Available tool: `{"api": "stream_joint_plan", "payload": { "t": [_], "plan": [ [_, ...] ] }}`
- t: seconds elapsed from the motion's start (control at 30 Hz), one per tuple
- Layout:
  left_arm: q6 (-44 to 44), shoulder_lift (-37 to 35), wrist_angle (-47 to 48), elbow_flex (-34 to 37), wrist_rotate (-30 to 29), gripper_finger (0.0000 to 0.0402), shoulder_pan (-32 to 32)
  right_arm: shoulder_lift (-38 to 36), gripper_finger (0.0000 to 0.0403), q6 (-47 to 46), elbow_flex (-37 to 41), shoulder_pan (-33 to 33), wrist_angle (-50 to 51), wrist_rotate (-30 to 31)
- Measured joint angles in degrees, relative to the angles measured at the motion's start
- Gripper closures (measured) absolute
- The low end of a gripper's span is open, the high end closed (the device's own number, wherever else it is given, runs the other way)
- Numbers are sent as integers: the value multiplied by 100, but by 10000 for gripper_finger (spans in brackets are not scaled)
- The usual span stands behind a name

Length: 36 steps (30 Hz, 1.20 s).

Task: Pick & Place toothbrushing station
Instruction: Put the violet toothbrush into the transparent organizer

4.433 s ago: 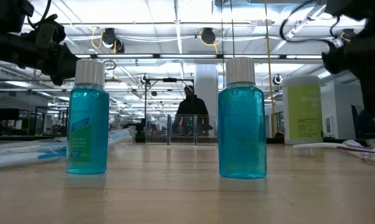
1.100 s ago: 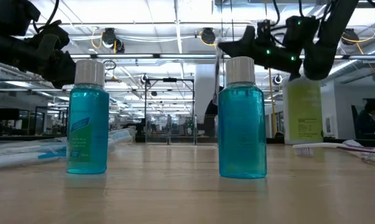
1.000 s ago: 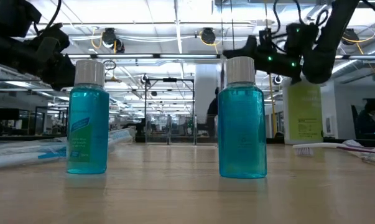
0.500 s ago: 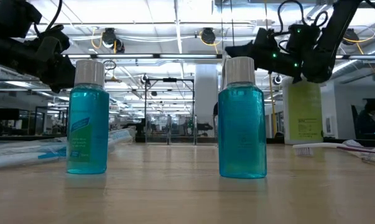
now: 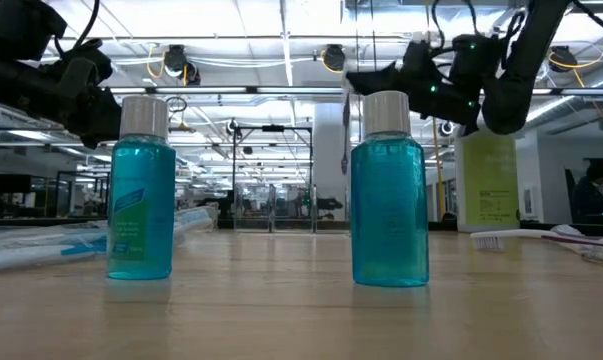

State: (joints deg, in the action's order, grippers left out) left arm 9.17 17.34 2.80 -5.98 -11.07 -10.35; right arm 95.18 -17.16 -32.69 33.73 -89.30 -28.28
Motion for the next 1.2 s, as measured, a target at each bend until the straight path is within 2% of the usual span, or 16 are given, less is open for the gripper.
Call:
{"api": "stream_joint_plan", "payload": {
  "t": [0.27,0.43,0.57,0.7,0.9,1.2],
  "plan": [
    [2,2,1,0,0,364,0,771,394,-203,-357,-125,-39,292],
    [2,2,-1,0,1,364,-2,1049,394,-334,-535,-401,-43,975],
    [2,2,-1,0,2,364,0,1269,394,-343,-596,-620,-42,1918],
    [2,0,-1,0,2,364,0,1498,394,-587,-592,-677,-28,2377],
    [4,2,-1,0,0,364,-2,1744,394,-821,-592,-690,-15,2366],
    [4,2,-1,0,0,364,-2,1738,394,-1022,-588,-683,217,2080]
  ]
}}
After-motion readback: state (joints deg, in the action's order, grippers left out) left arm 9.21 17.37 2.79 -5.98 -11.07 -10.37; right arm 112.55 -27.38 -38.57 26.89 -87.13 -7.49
